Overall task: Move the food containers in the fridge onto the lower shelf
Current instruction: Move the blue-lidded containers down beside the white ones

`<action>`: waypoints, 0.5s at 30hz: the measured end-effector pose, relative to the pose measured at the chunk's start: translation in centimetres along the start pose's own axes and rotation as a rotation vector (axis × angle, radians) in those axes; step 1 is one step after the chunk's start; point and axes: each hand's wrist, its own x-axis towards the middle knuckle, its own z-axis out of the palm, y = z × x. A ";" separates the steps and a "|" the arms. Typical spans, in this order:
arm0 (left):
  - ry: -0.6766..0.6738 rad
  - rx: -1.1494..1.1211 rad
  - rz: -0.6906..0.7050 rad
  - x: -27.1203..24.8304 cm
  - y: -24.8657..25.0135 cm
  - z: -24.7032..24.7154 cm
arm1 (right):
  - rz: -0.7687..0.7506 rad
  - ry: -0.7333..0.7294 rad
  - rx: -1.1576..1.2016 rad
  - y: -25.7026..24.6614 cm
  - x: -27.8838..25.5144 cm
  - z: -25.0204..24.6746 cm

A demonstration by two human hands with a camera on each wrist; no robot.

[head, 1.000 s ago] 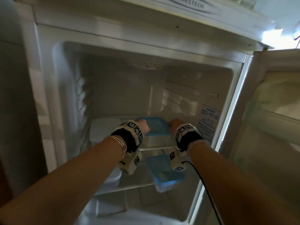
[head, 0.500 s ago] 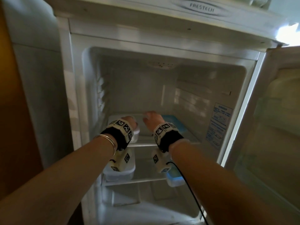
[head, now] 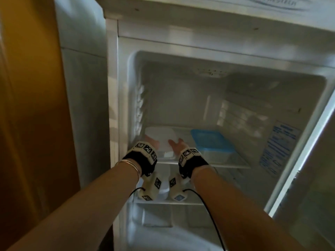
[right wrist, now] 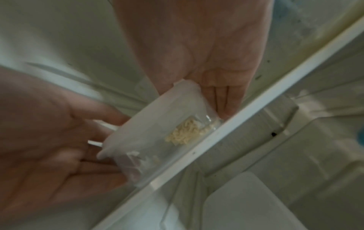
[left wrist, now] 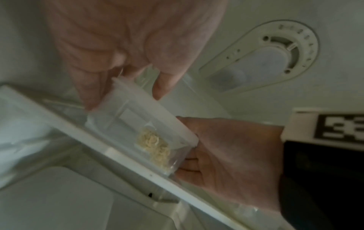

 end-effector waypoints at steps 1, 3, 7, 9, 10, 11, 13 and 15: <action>0.005 -0.007 -0.001 -0.2 -0.1 0.0 | -0.002 0.002 0.022 0.1 -0.1 0.1; 0.020 -0.029 -0.024 -0.1 -0.5 0.1 | -0.012 0.017 0.078 0.3 -0.3 0.1; 0.037 -0.110 -0.029 -2.0 -0.5 -0.7 | -0.044 0.087 0.193 0.6 -1.5 -0.1; 0.045 -0.170 0.000 -3.0 -0.4 -1.0 | -0.041 0.127 0.234 0.4 -2.5 -0.4; 0.057 -0.207 0.023 -3.5 -0.3 -1.1 | -0.042 0.148 0.246 0.4 -3.0 -0.5; 0.051 -0.249 0.029 -4.0 -0.4 -1.2 | -0.045 0.162 0.268 0.3 -3.7 -0.6; 0.028 -0.279 0.048 -5.3 -0.9 -1.2 | -0.042 0.160 0.328 0.4 -5.3 -0.5; 0.017 -0.302 0.068 -6.8 -1.7 -1.1 | -0.032 0.146 0.365 1.1 -6.9 -0.2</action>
